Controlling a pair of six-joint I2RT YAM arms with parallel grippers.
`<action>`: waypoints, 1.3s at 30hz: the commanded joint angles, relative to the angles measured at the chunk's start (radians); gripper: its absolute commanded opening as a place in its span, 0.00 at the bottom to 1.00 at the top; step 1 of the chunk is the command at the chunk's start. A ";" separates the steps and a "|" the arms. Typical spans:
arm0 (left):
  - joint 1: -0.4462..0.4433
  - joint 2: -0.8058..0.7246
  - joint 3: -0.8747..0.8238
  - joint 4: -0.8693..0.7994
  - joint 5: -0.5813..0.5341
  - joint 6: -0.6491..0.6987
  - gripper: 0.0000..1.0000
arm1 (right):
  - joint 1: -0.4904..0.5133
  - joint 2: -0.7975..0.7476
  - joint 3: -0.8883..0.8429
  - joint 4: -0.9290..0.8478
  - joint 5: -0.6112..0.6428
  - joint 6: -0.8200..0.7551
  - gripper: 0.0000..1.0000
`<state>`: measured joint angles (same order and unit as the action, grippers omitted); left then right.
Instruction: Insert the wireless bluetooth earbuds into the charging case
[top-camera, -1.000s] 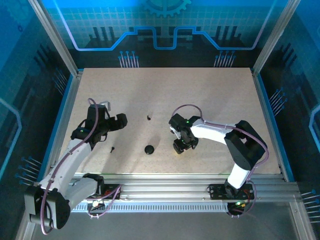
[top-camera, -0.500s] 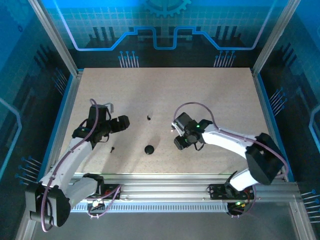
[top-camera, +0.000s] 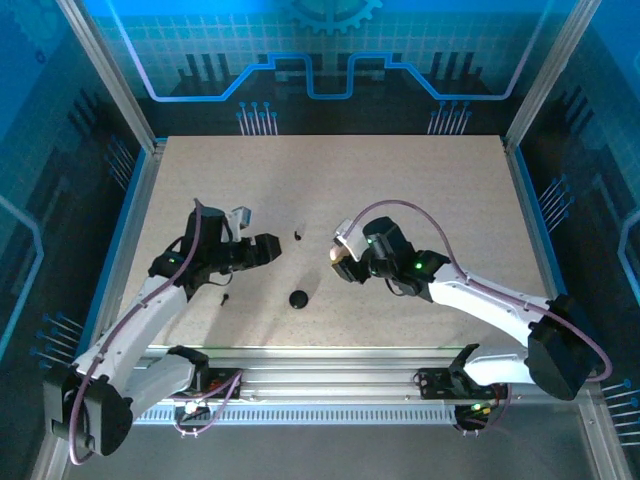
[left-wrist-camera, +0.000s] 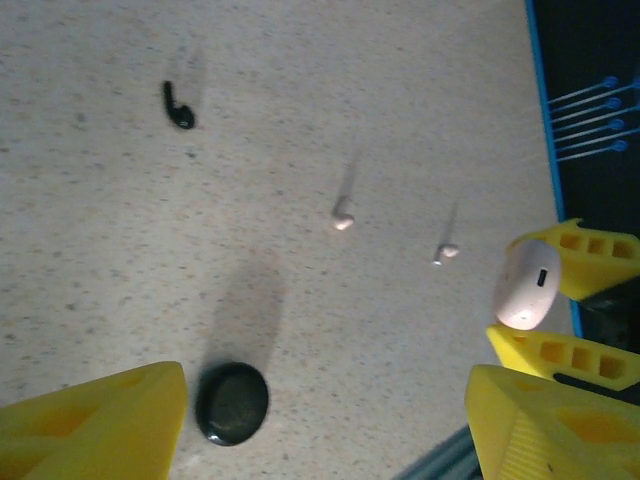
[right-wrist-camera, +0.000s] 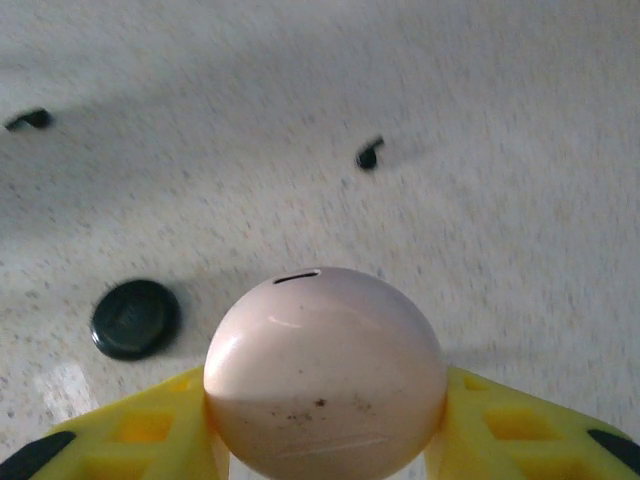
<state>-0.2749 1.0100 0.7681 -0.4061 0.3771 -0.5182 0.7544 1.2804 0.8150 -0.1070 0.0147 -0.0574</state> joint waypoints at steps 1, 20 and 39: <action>-0.040 0.002 0.017 0.035 0.094 -0.061 0.74 | 0.031 -0.012 0.000 0.141 -0.112 -0.110 0.44; -0.144 0.039 0.021 0.144 0.188 -0.094 0.63 | 0.153 0.075 0.097 0.145 -0.107 -0.260 0.42; -0.153 0.080 0.057 0.083 0.218 -0.060 0.29 | 0.163 0.116 0.145 0.135 -0.069 -0.287 0.42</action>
<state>-0.4202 1.0786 0.7872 -0.2901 0.5560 -0.5938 0.8986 1.3884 0.9169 0.0113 -0.0719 -0.3218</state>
